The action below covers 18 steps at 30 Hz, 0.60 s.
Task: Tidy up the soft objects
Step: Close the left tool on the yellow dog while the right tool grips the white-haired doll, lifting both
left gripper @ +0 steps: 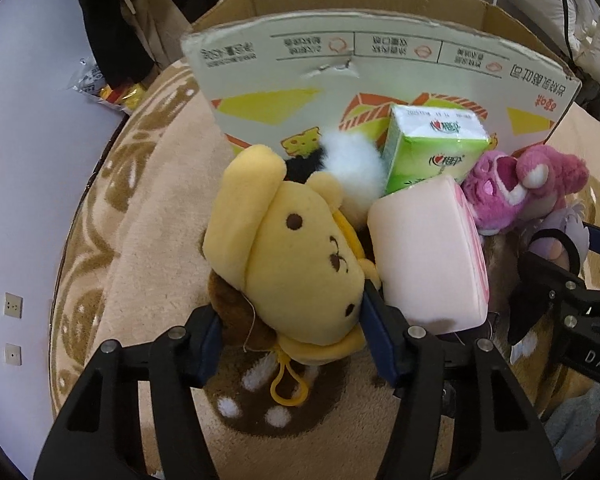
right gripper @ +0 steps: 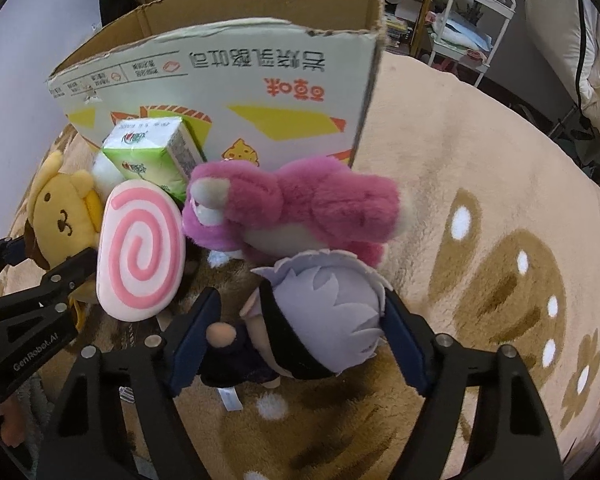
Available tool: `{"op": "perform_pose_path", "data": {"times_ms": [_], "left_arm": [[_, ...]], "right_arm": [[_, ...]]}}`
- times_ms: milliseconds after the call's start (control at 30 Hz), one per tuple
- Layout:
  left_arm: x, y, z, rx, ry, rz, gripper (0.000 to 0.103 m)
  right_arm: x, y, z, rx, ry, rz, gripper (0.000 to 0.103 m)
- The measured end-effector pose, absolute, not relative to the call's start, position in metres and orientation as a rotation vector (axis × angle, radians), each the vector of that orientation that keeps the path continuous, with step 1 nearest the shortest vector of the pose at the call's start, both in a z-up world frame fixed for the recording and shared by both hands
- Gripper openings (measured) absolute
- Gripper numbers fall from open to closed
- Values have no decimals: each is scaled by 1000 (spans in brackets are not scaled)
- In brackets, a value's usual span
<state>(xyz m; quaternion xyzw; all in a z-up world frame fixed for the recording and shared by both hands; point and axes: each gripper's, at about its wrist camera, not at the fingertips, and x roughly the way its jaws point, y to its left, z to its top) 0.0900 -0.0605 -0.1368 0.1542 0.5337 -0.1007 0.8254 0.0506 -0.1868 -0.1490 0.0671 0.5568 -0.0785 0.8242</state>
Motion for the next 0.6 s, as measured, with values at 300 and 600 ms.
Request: {"op": "perform_pose_path", "data": {"times_ms": [300,600], "left_arm": [[73,-55,-111,318,1047,-171,60],[52,-50,-80,292,932,-172,60]], "right_arm": [[44,-193,-133,103,1136,-222,83],[25,-186,-92,81,975,-228,83]]}}
